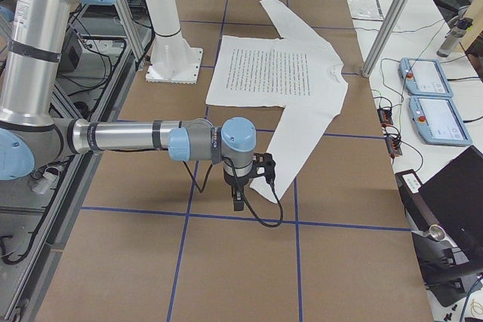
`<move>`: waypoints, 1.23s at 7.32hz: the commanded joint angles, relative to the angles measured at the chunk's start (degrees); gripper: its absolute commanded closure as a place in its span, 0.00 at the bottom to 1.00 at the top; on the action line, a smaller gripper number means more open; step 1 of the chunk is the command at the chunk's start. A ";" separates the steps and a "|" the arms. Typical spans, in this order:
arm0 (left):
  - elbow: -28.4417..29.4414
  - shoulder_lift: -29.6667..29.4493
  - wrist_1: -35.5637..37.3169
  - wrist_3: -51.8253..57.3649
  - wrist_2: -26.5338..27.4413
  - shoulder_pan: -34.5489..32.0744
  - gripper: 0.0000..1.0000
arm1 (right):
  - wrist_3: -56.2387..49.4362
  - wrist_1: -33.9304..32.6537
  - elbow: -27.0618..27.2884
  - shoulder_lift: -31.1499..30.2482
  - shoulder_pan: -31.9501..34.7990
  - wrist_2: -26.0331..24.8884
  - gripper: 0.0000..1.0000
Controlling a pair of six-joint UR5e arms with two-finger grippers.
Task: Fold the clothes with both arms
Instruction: 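Move the right gripper to the sleeve cuff nearest it and grasp it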
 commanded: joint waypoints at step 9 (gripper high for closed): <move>-0.05 -9.40 -2.91 -1.93 1.80 -0.68 0.00 | 5.05 11.91 -4.71 5.26 -4.40 -0.49 0.00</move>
